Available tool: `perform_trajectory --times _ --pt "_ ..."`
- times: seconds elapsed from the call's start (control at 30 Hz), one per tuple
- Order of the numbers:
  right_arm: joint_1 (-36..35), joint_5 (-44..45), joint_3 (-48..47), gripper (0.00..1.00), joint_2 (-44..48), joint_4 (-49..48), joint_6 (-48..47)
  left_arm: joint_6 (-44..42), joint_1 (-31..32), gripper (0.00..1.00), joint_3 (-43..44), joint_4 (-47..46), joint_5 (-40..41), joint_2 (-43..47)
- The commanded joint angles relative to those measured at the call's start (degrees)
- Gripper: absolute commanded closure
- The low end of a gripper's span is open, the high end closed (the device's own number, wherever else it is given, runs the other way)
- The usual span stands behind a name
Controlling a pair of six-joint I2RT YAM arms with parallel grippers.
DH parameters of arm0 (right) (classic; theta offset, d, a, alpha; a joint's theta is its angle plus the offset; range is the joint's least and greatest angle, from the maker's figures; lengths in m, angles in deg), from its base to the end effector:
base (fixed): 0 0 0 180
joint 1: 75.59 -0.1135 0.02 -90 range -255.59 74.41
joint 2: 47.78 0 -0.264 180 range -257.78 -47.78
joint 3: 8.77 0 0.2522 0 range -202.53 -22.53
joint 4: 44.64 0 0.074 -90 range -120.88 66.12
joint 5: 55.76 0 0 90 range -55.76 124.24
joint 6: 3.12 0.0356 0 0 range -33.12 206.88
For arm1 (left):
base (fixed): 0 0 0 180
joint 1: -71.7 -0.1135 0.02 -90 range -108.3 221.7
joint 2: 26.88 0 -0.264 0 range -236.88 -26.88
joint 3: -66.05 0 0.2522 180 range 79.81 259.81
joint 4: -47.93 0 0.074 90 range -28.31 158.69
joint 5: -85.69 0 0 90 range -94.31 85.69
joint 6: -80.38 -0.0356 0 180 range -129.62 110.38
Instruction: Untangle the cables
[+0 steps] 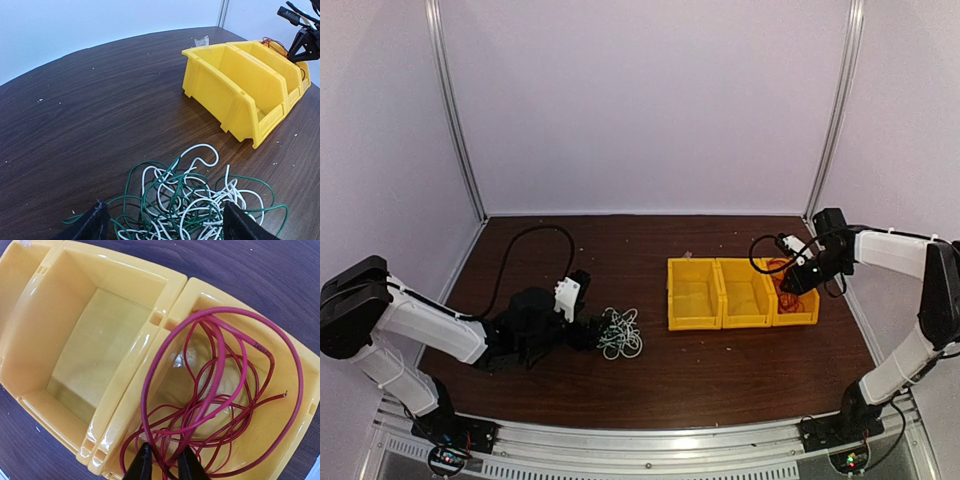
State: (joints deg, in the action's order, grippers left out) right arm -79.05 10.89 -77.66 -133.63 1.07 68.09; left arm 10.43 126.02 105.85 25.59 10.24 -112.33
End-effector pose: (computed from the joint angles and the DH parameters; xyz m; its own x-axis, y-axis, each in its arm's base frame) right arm 0.2897 0.0317 0.2085 -0.7631 -0.3424 -0.5481 -0.5100 0.8399 0.1855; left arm 0.1676 -0.2181 0.1534 -0.4402 0.0441 -0.8968 0.5330 0.8166 -0.2215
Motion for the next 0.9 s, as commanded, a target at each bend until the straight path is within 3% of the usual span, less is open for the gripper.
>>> perform_trajectory --times 0.0,0.1,0.37,0.63,0.8,0.87 --pt "0.1 1.5 0.4 0.87 -1.4 -2.6 0.8 0.4 0.2 0.21 0.4 -2.5 -0.2 0.1" --pt "0.3 1.6 0.0 1.0 -3.3 -3.6 1.5 0.6 0.3 0.21 0.4 -2.5 -0.3 0.0" --pt "0.4 2.7 -1.5 1.0 -9.0 -4.2 2.2 0.1 0.3 0.2 0.7 -2.5 -0.1 0.0" --pt "0.4 2.3 -0.3 1.0 -6.8 -3.1 2.5 0.7 0.3 0.21 0.2 -3.7 -0.5 -0.9" --pt "0.4 3.2 -1.8 0.73 0.4 -0.2 2.4 0.4 0.3 0.21 0.2 -2.9 -0.2 0.5" --pt "0.4 3.2 -2.8 0.67 3.4 1.8 2.0 0.1 0.3 0.21 0.3 -2.0 0.2 1.6"
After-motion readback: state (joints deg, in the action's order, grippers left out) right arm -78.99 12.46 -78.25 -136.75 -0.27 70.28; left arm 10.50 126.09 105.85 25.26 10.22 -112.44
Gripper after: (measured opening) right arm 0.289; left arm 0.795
